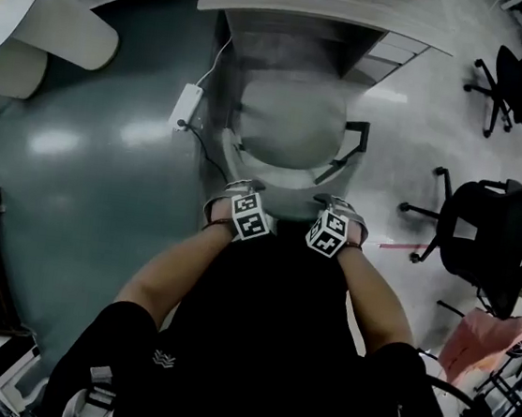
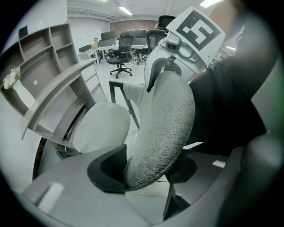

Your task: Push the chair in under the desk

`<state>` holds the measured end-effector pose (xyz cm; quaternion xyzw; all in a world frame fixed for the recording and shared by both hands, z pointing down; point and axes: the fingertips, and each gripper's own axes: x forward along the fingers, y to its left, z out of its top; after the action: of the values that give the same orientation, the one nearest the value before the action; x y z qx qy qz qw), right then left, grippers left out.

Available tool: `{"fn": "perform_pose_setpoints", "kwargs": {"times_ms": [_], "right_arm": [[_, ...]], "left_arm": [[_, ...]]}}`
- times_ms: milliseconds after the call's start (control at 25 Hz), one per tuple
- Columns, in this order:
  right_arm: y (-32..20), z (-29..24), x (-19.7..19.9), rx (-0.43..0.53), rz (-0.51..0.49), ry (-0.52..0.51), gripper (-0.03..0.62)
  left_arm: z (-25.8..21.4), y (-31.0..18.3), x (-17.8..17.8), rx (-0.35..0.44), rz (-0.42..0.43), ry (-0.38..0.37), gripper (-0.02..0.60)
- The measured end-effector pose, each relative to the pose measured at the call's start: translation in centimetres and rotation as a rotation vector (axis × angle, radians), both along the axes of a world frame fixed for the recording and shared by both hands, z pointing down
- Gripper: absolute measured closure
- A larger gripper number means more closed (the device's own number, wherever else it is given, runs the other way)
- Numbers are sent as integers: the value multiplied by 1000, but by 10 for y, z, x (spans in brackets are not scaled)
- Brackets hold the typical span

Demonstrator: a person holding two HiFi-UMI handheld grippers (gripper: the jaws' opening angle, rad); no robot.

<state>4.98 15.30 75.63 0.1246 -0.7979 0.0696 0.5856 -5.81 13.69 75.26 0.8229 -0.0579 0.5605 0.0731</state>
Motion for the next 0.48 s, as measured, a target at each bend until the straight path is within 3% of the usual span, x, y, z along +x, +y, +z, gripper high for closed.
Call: {"fn": "perform_pose_setpoints", "kwargs": {"times_ms": [480], "right_arm": [[-78, 3, 9, -2, -20, -20, 375]], "left_arm": [[4, -78, 10, -17, -15, -22, 350]]}}
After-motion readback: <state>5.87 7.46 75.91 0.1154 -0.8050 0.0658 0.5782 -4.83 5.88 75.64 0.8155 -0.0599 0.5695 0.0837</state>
